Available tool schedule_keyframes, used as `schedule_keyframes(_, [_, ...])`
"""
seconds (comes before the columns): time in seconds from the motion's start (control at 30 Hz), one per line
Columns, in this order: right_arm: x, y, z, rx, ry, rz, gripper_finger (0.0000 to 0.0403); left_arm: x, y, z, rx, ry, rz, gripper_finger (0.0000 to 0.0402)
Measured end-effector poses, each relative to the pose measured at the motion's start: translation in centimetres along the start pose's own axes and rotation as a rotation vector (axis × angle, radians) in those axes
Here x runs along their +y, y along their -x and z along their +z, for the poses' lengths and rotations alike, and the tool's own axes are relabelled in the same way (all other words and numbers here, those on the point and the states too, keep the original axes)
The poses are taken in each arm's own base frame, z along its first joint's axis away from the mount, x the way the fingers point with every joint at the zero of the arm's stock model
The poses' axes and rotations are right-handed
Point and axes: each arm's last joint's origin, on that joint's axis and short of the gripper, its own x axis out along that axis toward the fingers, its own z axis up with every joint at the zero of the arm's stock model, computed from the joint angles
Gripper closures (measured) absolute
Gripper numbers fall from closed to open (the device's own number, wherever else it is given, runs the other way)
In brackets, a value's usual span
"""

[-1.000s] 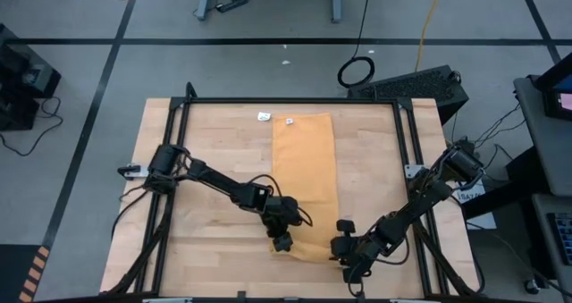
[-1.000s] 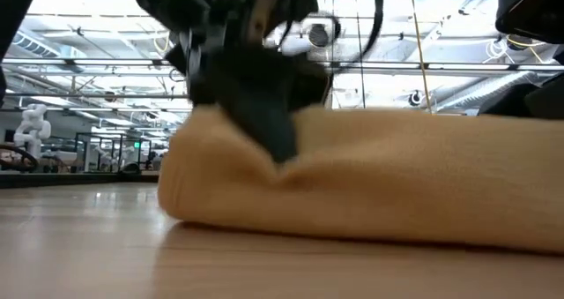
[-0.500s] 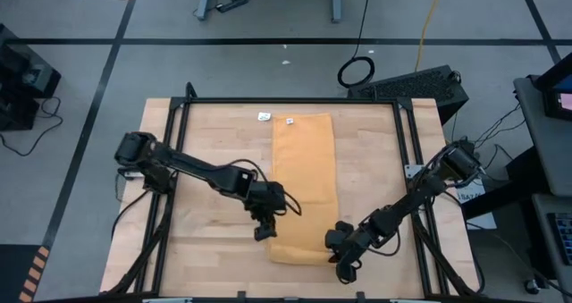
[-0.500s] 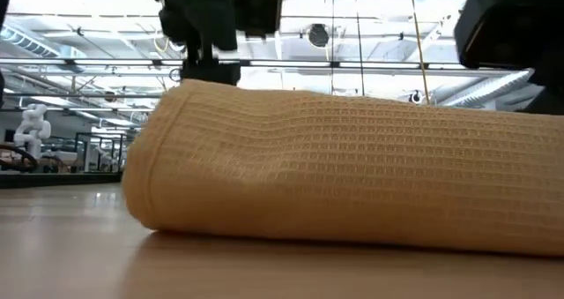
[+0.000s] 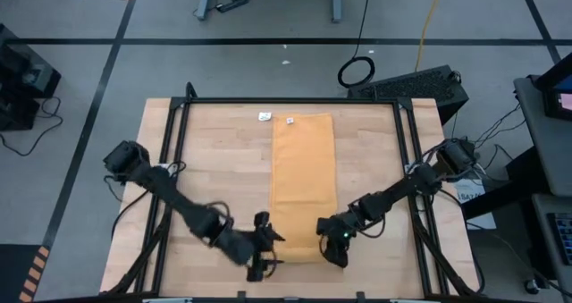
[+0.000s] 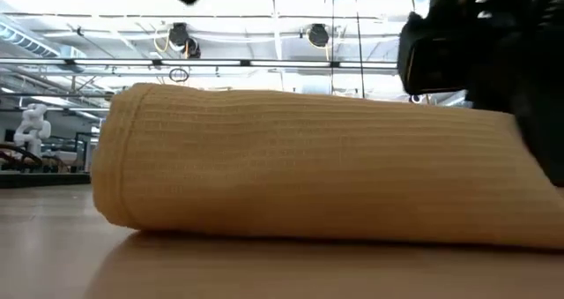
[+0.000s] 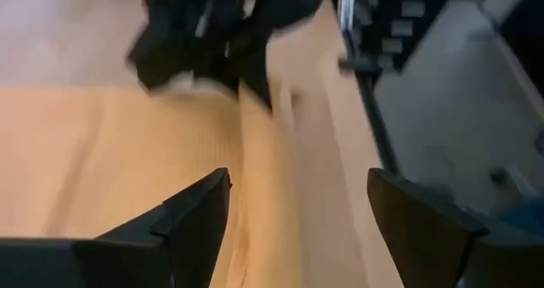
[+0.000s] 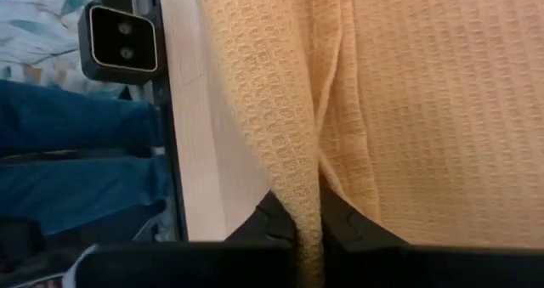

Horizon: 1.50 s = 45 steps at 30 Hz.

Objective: Roll towel into tight, uniform cylinder
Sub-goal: Roll the orange towel

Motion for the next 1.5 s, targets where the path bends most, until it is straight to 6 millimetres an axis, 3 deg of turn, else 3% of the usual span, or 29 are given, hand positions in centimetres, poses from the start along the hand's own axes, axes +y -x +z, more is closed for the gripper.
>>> schedule_keyframes(0.1, [-0.8, 0.3, 0.5, 0.013, -0.027, 0.018, 0.0402, -1.6, -0.2, -1.2, -0.021, -0.04, 0.064, 0.012])
schedule_keyframes(0.3, [-2.8, 0.7, 0.7, 0.045, -0.105, 0.038, 0.0403, -3.9, -2.4, -4.5, 0.012, -0.191, 0.063, 0.012])
schedule_keyframes(0.47, [-3.3, 0.8, 0.8, 0.052, -0.132, 0.077, 0.0403, -4.6, -4.6, -6.5, -0.005, -0.276, 0.08, 0.012])
schedule_keyframes(0.73, [-3.3, 0.9, 0.9, 0.047, -0.137, 0.084, 0.0403, -2.9, -5.9, -5.6, -0.003, -0.251, 0.137, 0.0114])
schedule_keyframes(0.97, [-3.3, 0.9, 0.9, 0.046, -0.15, 0.083, 0.0402, -1.3, -7.3, -6.0, 0.055, -0.3, 0.14, 0.0089])
schedule_keyframes(1.1, [-3.3, 0.9, 0.9, 0.047, -0.17, 0.081, 0.0402, -1.5, -7.2, -5.9, 0.055, -0.383, 0.13, 0.0088])
schedule_keyframes(1.23, [-3.3, 0.9, 0.8, 0.051, -0.175, 0.078, 0.0402, -2.8, -6.2, -3.9, -0.02, -0.372, 0.113, 0.0088])
schedule_keyframes(1.5, [-3.3, 0.9, 0.9, 0.048, -0.173, 0.083, 0.0402, -2.3, -8.0, -6.5, 0.09, -0.397, 0.122, 0.0088])
